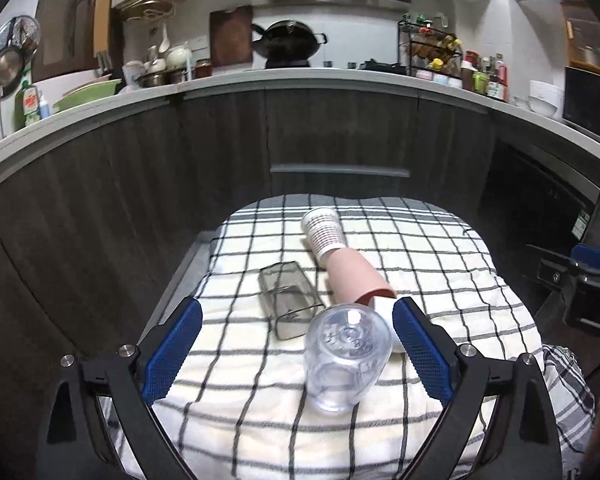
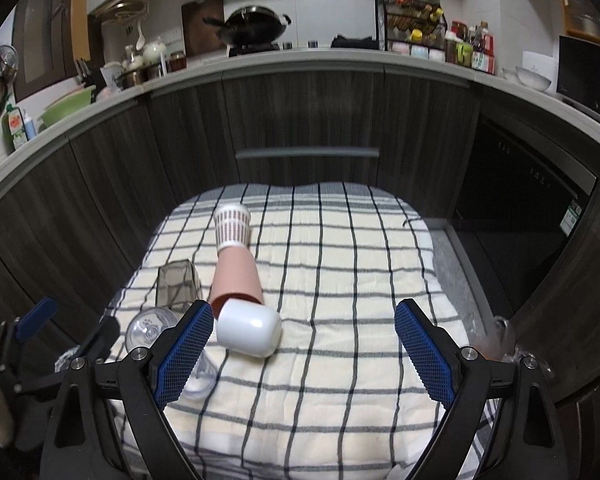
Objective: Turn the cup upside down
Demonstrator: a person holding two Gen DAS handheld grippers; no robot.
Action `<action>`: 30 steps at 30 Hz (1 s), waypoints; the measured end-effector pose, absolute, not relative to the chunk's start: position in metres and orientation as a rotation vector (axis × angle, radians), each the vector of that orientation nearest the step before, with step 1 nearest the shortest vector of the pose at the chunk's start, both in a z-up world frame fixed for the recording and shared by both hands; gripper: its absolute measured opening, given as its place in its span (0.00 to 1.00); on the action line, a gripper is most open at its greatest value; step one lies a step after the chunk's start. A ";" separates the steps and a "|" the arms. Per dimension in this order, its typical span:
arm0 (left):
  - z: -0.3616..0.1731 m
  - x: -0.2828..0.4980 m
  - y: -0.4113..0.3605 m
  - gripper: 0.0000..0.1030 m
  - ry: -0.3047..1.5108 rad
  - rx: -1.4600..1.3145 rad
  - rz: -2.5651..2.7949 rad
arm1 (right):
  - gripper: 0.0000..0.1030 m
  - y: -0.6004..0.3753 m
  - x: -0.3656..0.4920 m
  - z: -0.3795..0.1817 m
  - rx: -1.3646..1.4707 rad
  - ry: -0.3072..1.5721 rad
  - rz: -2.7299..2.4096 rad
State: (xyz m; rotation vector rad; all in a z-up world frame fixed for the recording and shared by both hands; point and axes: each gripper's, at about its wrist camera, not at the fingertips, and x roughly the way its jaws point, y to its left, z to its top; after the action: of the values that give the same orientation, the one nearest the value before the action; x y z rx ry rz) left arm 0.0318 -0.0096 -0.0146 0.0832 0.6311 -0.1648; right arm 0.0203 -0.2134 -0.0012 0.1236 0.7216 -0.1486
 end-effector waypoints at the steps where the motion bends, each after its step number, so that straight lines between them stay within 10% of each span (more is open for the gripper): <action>1: -0.013 0.031 -0.008 0.96 0.637 0.081 -0.163 | 0.90 -0.212 0.019 -0.001 0.122 0.712 -0.148; 30: -0.003 0.013 -0.003 0.98 0.681 0.102 -0.071 | 0.90 -0.204 -0.006 -0.003 0.095 0.621 -0.198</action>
State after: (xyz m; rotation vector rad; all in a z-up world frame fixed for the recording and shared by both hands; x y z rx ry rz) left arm 0.0134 -0.0030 -0.0030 0.1019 0.6808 -0.0712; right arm -0.0059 -0.2038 -0.0030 0.0953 0.6205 -0.1981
